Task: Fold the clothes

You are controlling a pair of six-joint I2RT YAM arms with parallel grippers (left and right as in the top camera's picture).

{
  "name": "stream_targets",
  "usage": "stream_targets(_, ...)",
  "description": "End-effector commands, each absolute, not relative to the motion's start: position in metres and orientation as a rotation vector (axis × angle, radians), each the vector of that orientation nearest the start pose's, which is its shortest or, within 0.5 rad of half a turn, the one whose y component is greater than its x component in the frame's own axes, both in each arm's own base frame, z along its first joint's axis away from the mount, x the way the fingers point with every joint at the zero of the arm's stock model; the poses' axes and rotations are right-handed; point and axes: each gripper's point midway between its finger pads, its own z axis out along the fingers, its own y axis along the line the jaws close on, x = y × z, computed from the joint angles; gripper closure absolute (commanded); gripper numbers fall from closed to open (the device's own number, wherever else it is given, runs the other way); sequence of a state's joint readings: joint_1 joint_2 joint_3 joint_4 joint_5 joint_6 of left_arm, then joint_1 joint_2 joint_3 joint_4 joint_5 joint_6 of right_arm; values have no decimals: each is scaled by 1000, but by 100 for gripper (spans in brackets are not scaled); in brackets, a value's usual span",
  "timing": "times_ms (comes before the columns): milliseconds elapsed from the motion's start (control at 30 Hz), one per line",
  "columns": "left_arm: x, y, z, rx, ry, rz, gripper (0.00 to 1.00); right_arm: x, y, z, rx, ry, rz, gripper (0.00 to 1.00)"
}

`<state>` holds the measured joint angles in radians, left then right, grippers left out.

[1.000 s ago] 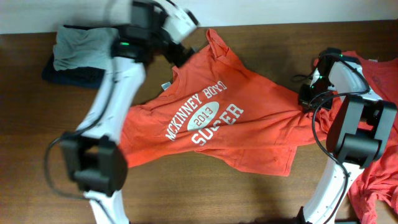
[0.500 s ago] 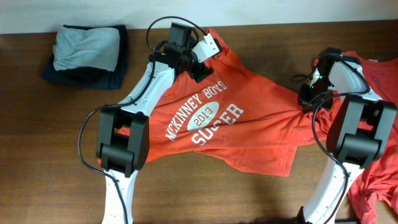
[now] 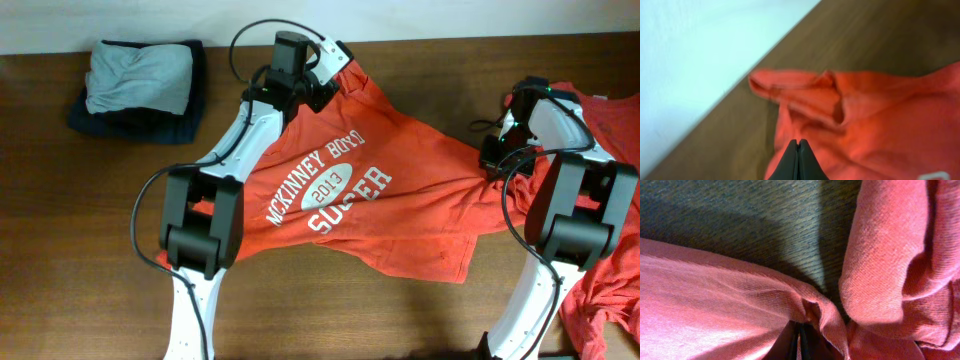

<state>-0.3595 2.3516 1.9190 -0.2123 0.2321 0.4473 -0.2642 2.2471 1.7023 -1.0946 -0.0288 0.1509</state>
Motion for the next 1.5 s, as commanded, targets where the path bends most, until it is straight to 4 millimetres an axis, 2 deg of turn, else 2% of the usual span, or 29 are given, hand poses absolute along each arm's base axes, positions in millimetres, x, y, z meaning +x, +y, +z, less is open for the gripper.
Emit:
stream_targets(0, 601, -238, 60, 775, 2156, -211, 99, 377, -113, -22, 697, 3209, -43, 90)
stream_targets(400, 582, -215, 3, 774, 2347, -212, 99, 377, -113, -22, 698, 3208, -43, 90)
stream_targets(533, 579, -198, -13, 754, 2410, -140, 99, 377, -113, -22, 698, 3208, -43, 91)
stream_targets(700, 586, -153, -18, 667, 2468, 46, 99, 378, -109, -22, 699, 3207, -9, 90)
stream_targets(867, 589, -111, -23, 526, 2535, 54, 99, 385, -94, -22, 703, 3188, 142, 89)
stream_targets(1033, 593, -60, -25, 379, 2575, 72, 99, 396, -84, -22, 662, 3160, 177, 88)
stream_targets(1133, 594, -32, -26, 320, 2592, 89, 99, 407, -69, -23, 588, 3144, 172, 89)
stream_targets(1200, 594, -21, -26, 295, 2596, 95, 99, 413, -59, -23, 543, 3135, 170, 89)
stream_targets(1333, 595, 3, -26, 243, 2602, 109, 99, 431, -27, -23, 402, 3101, 166, 89)
stream_targets(1433, 597, 10, -23, 199, 2593, 93, 99, 442, -5, -23, 312, 3072, 160, 89)
stream_targets(1467, 602, 8, -15, 201, 2576, 76, 99, 446, 4, -23, 277, 3059, 155, 89)
